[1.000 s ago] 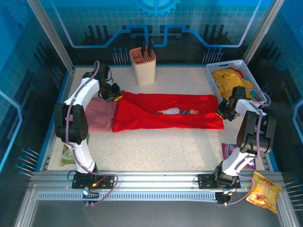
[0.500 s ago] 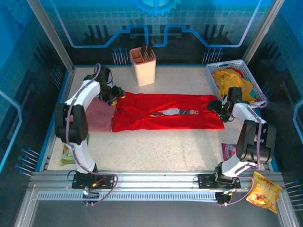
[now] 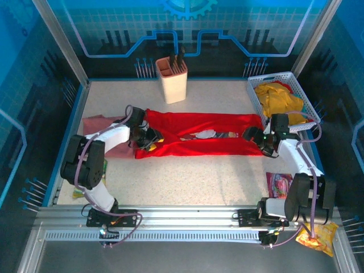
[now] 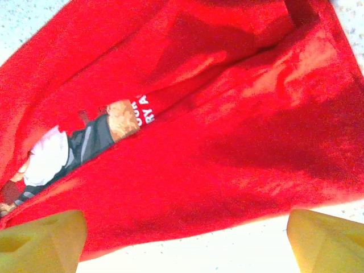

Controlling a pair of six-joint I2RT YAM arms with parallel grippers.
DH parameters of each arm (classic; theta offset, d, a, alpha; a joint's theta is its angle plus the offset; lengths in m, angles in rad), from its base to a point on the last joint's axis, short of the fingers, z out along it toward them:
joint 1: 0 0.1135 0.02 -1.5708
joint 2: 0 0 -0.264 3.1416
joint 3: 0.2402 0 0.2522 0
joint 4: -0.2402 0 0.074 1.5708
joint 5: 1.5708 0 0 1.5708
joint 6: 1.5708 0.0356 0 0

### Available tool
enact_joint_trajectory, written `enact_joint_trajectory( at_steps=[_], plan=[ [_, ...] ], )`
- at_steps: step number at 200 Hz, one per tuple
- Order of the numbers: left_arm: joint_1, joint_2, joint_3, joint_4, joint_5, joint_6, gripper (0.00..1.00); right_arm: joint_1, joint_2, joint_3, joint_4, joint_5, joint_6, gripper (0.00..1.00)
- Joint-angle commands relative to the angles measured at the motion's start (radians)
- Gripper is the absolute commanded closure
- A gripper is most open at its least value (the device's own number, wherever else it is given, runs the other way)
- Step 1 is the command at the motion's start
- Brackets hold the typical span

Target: Fold and stack the t-shirts

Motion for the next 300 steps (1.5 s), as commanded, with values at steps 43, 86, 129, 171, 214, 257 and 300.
enact_joint_trajectory(
  at_steps=[43,86,129,171,214,257,300],
  plan=[
    [-0.021,0.062,-0.034,0.171,0.027,-0.086,0.61,0.014,-0.033,-0.037,-0.028,0.024,0.000,0.09],
    [-0.021,0.079,-0.023,0.186,0.019,-0.092,0.79,0.014,-0.024,-0.034,-0.028,0.030,-0.002,0.10],
    [-0.033,0.064,0.099,0.020,-0.051,-0.002,0.97,0.014,-0.010,-0.028,-0.034,0.037,-0.011,0.10],
    [-0.051,0.120,0.289,-0.151,-0.144,0.102,1.00,0.014,0.005,-0.023,-0.029,0.028,-0.010,0.11],
    [-0.092,0.265,0.541,-0.274,-0.205,0.173,1.00,0.014,0.017,-0.027,-0.021,0.024,-0.014,0.11],
    [-0.124,0.442,0.793,-0.401,-0.253,0.244,0.99,0.011,0.020,-0.028,-0.028,0.026,-0.025,0.11],
    [-0.135,0.566,0.959,-0.481,-0.293,0.293,0.78,0.011,0.032,-0.031,-0.018,0.010,-0.022,0.11]
  ],
)
